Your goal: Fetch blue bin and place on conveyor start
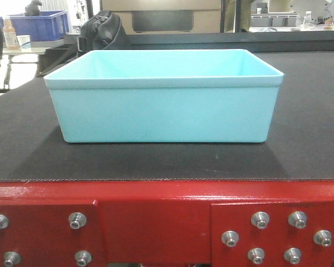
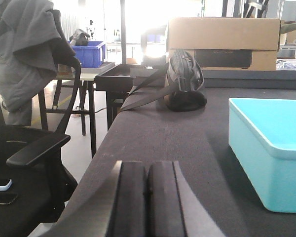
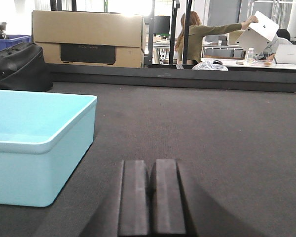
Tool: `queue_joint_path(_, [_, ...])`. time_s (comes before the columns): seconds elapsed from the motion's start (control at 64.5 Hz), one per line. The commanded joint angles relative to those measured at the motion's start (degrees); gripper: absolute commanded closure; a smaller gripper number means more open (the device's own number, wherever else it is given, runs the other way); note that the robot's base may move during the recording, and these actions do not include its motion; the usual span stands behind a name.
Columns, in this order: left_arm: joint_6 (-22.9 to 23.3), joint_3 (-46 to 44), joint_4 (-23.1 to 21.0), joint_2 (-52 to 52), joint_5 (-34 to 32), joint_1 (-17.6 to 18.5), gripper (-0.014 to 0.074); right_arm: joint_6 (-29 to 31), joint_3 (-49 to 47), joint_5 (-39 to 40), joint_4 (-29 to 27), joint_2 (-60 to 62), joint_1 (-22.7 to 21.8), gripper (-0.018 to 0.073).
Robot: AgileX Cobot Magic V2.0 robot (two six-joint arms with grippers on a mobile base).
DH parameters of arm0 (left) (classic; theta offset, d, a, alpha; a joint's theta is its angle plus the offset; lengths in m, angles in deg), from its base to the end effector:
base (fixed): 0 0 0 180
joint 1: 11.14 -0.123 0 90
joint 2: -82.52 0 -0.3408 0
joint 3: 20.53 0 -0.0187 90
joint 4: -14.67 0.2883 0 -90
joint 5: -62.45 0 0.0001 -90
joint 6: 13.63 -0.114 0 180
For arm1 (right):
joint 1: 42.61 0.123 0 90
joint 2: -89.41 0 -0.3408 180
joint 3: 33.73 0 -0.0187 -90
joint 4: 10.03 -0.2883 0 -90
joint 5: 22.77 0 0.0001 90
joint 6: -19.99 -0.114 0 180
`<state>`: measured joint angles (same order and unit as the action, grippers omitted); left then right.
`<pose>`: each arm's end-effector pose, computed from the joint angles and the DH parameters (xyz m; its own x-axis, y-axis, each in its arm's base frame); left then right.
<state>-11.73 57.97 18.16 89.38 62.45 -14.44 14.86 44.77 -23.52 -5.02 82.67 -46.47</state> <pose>0.0610 0.0035 0.2148 0.0791 0.0324 -0.9963 -0.0598 0.9978 0.0277 0.0609 -0.0042 0.2134 0.0700 -0.0026 -0.9975 0.0683 0.9977 0.0022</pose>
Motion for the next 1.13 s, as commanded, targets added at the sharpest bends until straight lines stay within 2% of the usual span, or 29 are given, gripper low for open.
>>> queue_joint_path(0.0, [-0.28,-0.01,-0.37,-0.35,-0.96,1.03,0.0707,0.01,0.00,1.29,-0.01,0.24,-0.40,0.0722])
queue_joint_path(0.124, [-0.28,-0.01,-0.35,-0.35,-1.41,2.47,0.0707,0.01,0.00,1.29,-0.01,0.24,-0.40,0.0722])
queue_joint_path(0.279, [-0.28,-0.01,-0.64,-0.35,-3.38,2.45,0.0707,0.01,0.00,1.29,-0.01,0.24,-0.40,0.0722])
queue_joint_path(1.117, [-0.28,-0.01,-0.64,-0.35,-2.46,2.45,0.0707,0.01,0.00,1.29,-0.01,0.24,-0.40,0.0722])
